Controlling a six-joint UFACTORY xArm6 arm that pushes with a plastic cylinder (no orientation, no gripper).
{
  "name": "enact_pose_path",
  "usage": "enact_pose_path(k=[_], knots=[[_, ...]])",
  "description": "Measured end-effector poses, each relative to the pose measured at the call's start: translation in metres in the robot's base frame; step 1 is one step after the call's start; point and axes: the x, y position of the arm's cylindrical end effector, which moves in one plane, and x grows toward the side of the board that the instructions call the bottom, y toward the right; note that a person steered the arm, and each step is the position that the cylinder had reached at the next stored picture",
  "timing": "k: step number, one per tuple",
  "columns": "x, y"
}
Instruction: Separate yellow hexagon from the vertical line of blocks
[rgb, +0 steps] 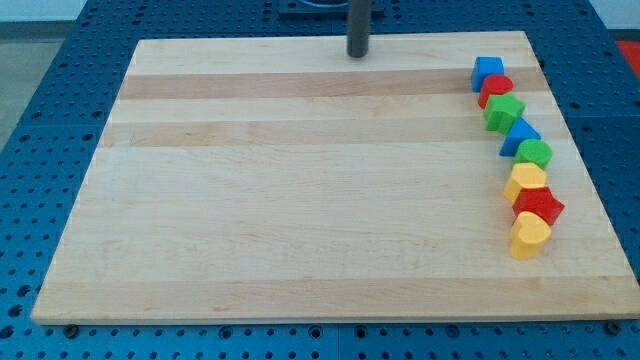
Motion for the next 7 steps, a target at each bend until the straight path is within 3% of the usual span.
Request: enact_pose_path(k=[1,2,3,4,5,6,7], knots=[[0.048,-0.04],[0.063,-0.045],[0.008,-0.04],[-0.021,0.029],[-0.02,0.114],[-0.003,0.157],[-0.002,0.161]])
